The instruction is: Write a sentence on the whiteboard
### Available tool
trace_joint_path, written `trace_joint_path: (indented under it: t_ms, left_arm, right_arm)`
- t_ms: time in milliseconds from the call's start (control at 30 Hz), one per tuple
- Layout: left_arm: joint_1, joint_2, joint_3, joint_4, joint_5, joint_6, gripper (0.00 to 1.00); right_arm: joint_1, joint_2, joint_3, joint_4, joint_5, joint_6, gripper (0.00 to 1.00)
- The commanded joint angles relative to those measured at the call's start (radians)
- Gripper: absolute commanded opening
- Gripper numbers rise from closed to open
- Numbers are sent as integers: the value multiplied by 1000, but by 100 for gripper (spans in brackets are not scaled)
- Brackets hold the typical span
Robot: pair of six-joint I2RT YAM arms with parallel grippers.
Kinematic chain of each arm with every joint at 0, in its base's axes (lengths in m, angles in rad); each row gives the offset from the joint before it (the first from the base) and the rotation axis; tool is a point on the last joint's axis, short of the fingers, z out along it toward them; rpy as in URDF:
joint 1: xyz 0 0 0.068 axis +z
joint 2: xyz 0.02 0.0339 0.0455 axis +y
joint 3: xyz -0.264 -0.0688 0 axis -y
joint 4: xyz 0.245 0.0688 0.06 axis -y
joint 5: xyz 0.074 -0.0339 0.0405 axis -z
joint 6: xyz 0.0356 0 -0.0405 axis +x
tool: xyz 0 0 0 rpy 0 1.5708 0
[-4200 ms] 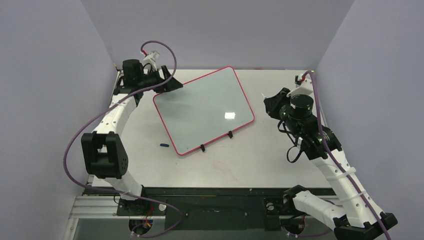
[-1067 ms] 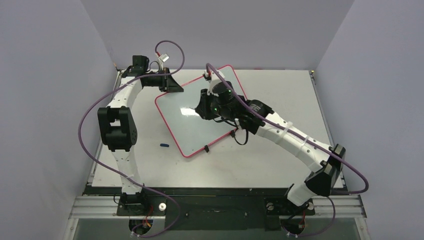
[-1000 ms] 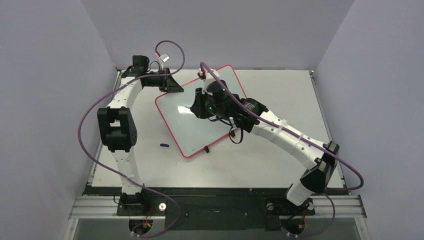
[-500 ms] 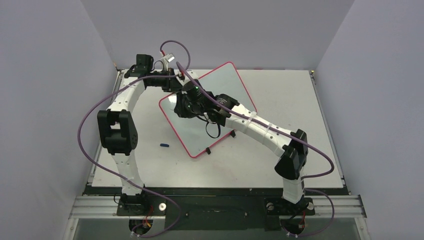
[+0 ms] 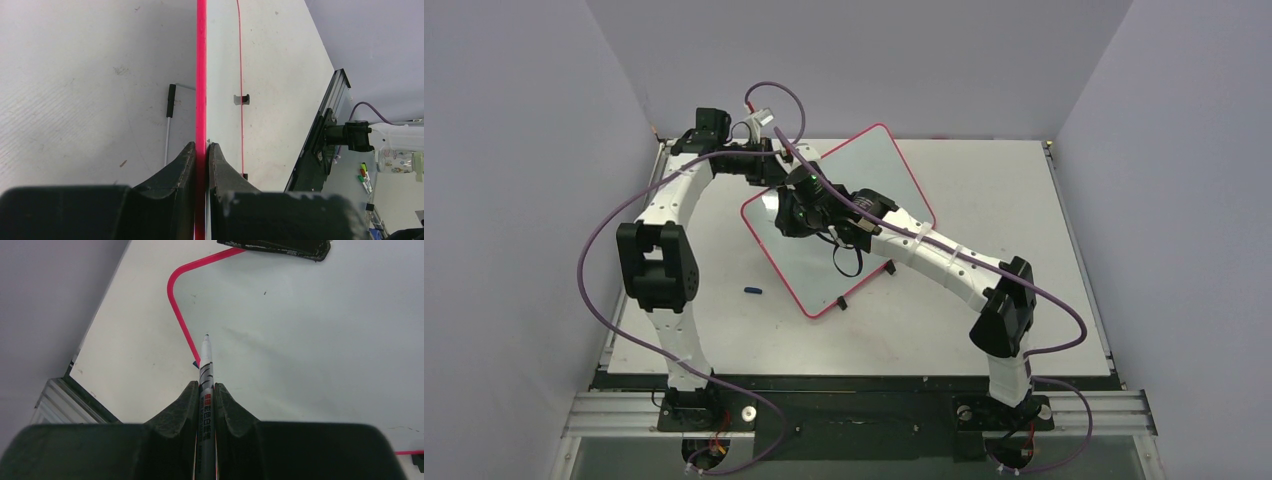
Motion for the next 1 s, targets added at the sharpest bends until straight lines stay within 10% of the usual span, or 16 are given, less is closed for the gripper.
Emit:
trace_joint_path:
  t_ms: [0,967]
  left_arm:
    - [-10,-90,16,-62,-50,103,0]
    - [30,-234,-123,23,-76,83,0]
  right_arm:
    - [-2,-46,20,19,25,-16,0]
    - [8,-3,80,55,30,0,0]
